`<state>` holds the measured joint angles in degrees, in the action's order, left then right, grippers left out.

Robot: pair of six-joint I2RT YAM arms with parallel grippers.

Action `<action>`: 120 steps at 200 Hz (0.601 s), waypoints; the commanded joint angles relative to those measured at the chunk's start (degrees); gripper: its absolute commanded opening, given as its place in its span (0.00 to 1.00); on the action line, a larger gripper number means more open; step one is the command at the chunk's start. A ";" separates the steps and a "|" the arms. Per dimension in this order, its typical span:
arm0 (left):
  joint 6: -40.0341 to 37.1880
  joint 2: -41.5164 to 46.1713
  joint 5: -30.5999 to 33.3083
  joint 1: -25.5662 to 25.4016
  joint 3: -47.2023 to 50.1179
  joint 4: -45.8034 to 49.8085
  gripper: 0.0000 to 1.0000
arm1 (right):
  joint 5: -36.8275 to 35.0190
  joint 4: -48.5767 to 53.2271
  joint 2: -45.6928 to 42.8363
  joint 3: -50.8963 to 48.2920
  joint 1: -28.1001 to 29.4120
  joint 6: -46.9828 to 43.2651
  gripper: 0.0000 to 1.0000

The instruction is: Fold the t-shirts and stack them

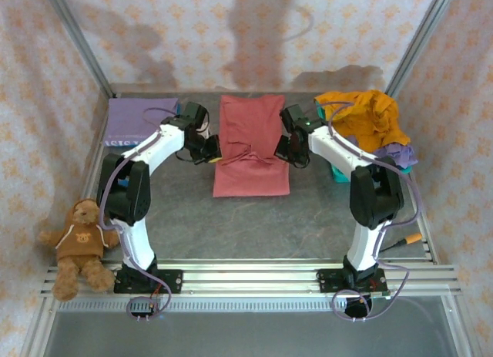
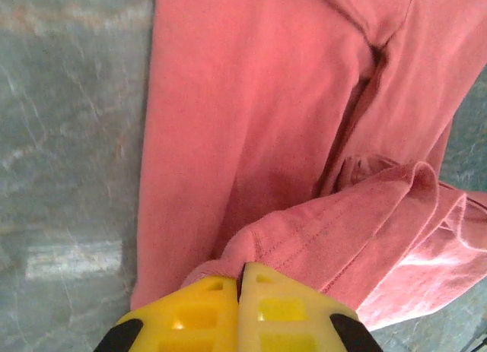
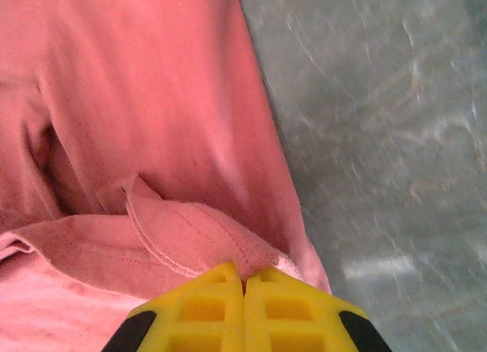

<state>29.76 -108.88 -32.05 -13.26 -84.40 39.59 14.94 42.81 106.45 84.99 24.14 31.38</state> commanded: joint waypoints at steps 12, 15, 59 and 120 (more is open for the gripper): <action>-4.09 -3.88 -0.11 2.55 -7.09 4.59 0.00 | 0.17 -0.31 4.60 6.42 -2.27 -2.92 0.00; -4.17 -4.22 -0.38 2.72 -7.62 4.73 0.00 | 0.18 -0.21 4.85 6.77 -2.37 -3.01 0.00; -5.85 -9.52 -2.35 3.59 -12.83 6.60 0.00 | 1.85 -0.15 8.94 10.86 -3.30 -3.74 0.00; -5.09 -15.95 -6.00 6.20 -19.20 5.83 0.00 | 4.09 0.56 14.43 16.26 -5.69 -5.16 0.00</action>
<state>25.41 -122.56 -35.42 -8.73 -99.79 44.34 18.50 42.19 119.31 97.86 19.97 27.77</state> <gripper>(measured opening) 0.051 0.042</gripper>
